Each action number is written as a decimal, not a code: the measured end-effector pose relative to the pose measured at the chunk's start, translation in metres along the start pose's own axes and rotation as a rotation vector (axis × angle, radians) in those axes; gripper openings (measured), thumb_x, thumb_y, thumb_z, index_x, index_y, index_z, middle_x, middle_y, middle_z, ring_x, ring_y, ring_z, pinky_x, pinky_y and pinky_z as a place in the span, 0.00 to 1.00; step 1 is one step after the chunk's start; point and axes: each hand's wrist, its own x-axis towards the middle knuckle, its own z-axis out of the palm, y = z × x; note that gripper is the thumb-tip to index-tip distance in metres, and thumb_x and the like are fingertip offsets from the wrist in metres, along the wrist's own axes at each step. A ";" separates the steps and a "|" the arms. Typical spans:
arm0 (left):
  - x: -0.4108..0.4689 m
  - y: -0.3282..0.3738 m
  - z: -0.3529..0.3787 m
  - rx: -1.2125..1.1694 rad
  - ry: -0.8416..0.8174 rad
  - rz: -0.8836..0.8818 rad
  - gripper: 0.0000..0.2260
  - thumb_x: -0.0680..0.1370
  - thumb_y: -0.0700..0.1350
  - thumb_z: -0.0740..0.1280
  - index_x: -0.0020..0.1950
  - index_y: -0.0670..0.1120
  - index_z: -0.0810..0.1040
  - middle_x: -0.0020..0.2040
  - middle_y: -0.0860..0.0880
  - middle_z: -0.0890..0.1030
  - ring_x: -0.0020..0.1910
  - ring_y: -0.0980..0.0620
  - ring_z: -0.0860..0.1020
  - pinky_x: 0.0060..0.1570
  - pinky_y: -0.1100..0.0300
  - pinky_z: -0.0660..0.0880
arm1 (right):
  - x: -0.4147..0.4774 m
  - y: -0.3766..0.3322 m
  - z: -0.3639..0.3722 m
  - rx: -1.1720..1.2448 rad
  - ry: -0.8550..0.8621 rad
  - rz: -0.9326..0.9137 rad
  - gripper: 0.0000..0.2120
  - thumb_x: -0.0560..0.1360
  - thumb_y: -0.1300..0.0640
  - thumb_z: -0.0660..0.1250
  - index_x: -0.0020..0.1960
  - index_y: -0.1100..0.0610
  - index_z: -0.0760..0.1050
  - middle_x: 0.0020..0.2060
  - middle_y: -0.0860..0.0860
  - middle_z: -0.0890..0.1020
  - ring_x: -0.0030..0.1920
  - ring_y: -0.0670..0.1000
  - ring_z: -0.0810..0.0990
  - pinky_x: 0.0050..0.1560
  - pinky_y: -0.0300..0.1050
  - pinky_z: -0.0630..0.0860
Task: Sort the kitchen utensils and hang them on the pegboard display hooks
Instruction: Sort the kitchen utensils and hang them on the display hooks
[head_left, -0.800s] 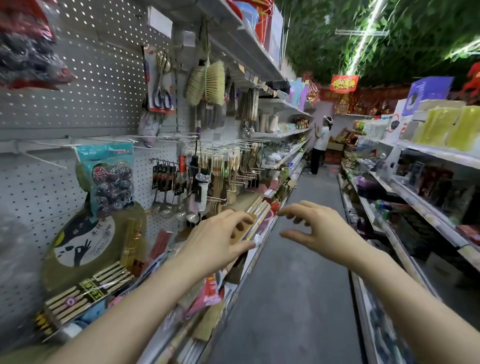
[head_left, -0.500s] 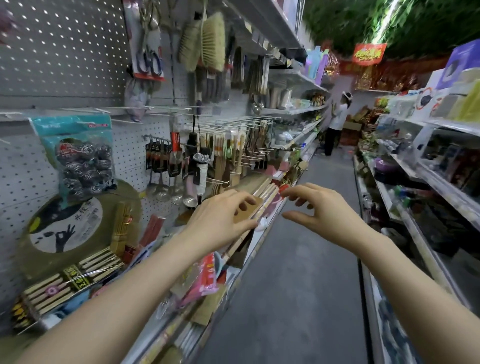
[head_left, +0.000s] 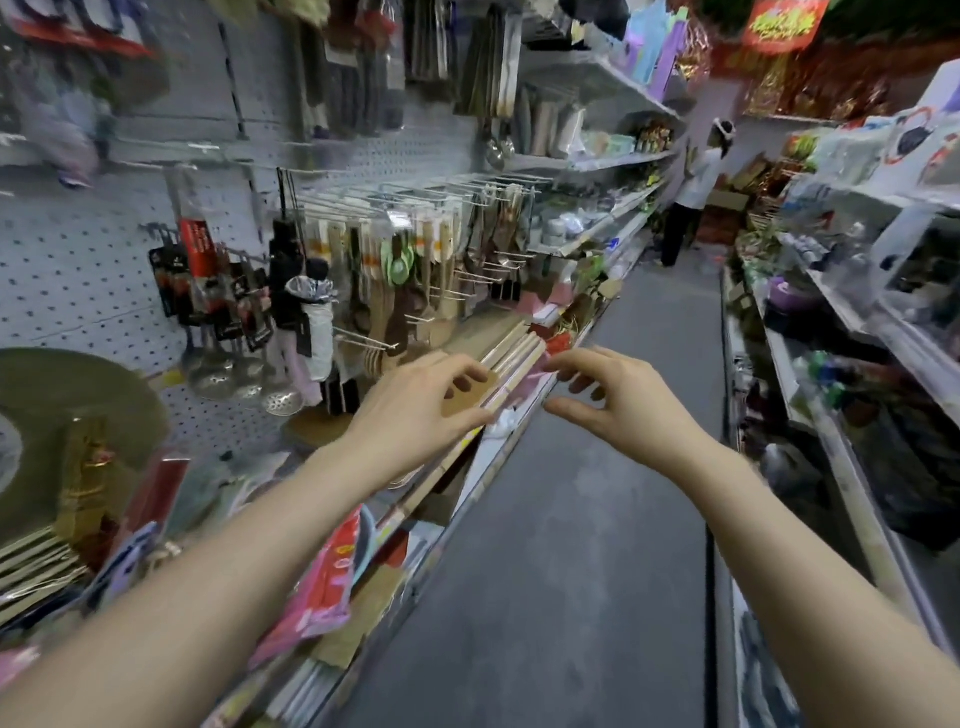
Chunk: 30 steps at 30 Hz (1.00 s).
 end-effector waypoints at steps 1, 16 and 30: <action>0.014 -0.002 0.008 0.002 -0.004 -0.001 0.15 0.73 0.60 0.68 0.58 0.60 0.74 0.51 0.60 0.77 0.48 0.60 0.75 0.50 0.58 0.75 | 0.009 0.014 0.003 0.007 -0.003 0.010 0.16 0.74 0.47 0.72 0.61 0.44 0.76 0.48 0.40 0.78 0.47 0.37 0.76 0.46 0.29 0.69; 0.225 -0.079 0.079 -0.108 -0.033 0.026 0.15 0.73 0.56 0.70 0.59 0.57 0.75 0.52 0.58 0.76 0.48 0.59 0.74 0.48 0.62 0.70 | 0.188 0.149 0.044 0.023 -0.003 0.051 0.16 0.75 0.47 0.72 0.61 0.46 0.77 0.48 0.40 0.78 0.46 0.40 0.77 0.49 0.38 0.74; 0.406 -0.144 0.158 -0.088 -0.090 0.055 0.16 0.73 0.56 0.70 0.59 0.57 0.74 0.53 0.58 0.77 0.49 0.60 0.74 0.46 0.64 0.66 | 0.327 0.288 0.085 0.081 -0.012 0.119 0.16 0.74 0.46 0.72 0.61 0.46 0.77 0.48 0.42 0.79 0.47 0.41 0.78 0.50 0.40 0.76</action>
